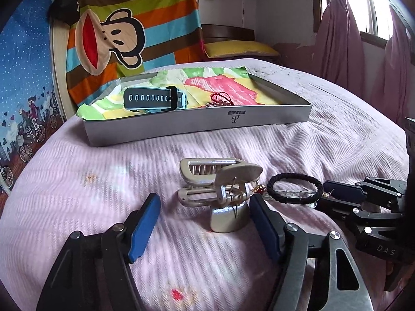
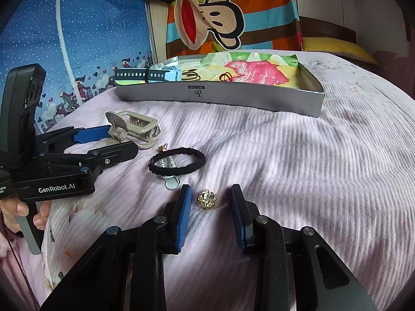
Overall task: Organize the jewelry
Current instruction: 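Lower the right tool around the gold charm while the left tool approaches the beige hair clip, then close the right tool on the gold charm while the left tool grasps the beige hair clip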
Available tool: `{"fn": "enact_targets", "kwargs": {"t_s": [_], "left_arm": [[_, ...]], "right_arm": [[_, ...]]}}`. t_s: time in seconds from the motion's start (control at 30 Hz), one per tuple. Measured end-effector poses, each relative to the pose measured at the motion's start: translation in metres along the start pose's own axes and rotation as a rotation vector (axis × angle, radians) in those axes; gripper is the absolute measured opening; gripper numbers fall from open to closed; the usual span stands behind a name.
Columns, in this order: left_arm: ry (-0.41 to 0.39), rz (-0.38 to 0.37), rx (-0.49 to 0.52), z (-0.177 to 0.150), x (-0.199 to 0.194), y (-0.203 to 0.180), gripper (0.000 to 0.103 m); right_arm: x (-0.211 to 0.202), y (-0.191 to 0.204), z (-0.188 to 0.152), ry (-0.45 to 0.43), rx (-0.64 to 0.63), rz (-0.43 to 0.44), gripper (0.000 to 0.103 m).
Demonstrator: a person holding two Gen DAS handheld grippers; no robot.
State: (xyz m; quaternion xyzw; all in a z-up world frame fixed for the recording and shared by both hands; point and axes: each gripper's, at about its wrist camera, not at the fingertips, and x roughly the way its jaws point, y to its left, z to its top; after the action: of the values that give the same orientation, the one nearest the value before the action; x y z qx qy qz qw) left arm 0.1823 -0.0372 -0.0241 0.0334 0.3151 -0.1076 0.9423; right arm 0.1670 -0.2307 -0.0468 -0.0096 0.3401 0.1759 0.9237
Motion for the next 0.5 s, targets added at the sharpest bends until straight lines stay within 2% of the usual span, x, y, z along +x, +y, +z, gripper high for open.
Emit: {"fn": "enact_targets", "kwargs": {"t_s": [0.37, 0.5], "left_arm": [[-0.01, 0.015, 0.007, -0.002, -0.0002, -0.0015, 0.059], [-0.006, 0.014, 0.014, -0.0025, 0.0005, -0.0029, 0.052]], "right_arm": [[0.0005, 0.0019, -0.0036, -0.003, -0.003, 0.001, 0.025], [0.0013, 0.0022, -0.0036, -0.002, -0.002, 0.001, 0.025]]}}
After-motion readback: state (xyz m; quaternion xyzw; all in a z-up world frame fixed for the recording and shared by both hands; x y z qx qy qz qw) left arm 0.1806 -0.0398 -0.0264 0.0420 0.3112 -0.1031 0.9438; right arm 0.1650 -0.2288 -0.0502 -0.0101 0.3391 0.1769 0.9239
